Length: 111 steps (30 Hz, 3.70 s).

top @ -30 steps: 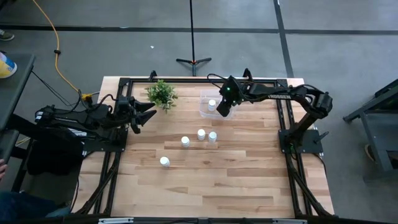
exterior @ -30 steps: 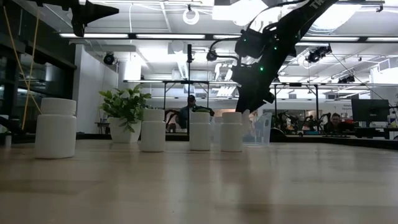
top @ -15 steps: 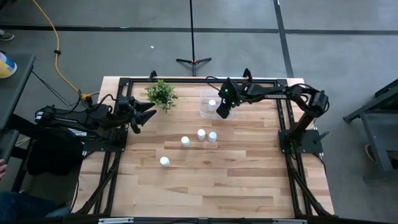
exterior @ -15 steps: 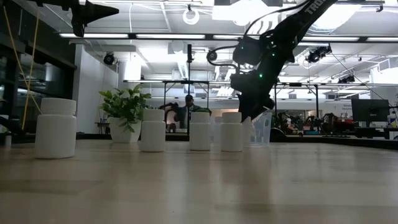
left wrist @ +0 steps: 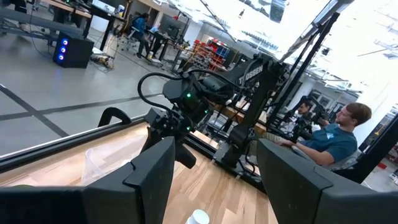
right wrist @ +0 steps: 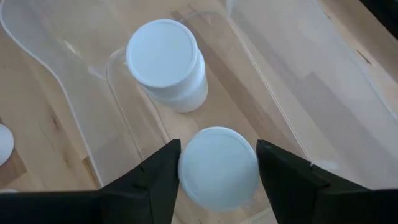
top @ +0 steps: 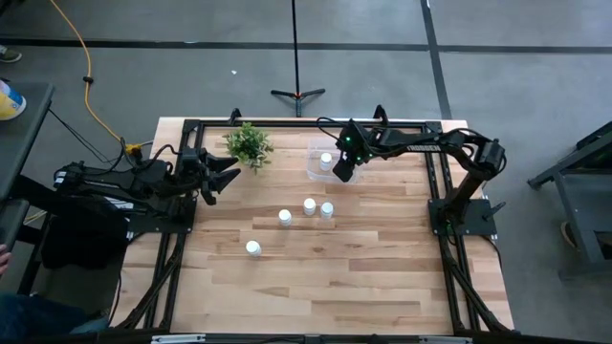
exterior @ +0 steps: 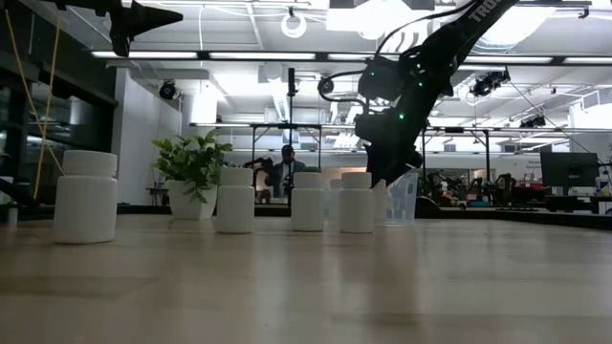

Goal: Pick and place pill bottles into a basket
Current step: Put the white pill bottle into the transparent container

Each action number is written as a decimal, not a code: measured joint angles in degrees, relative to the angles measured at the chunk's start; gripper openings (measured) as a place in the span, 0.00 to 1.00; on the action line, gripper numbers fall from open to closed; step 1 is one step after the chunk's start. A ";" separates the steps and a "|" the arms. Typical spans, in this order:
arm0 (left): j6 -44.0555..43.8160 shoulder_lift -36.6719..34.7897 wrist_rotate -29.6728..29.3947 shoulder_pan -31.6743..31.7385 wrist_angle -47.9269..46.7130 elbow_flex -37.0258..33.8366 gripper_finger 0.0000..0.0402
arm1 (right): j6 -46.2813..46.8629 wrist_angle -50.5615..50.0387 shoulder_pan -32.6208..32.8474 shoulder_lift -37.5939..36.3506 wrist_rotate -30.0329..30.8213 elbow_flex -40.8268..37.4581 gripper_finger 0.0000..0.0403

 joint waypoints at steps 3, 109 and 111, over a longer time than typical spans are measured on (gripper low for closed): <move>0.00 -0.01 0.00 -0.01 0.00 0.00 0.65 | 0.26 0.25 0.00 0.00 0.00 0.00 0.52; -3.89 0.00 -3.10 -0.01 -0.05 0.01 0.65 | -0.22 15.97 28.96 -30.20 -1.14 -23.44 0.56; -3.88 0.00 -3.08 0.01 -0.05 -0.01 0.65 | -0.72 17.76 29.67 -29.83 1.00 -23.47 0.60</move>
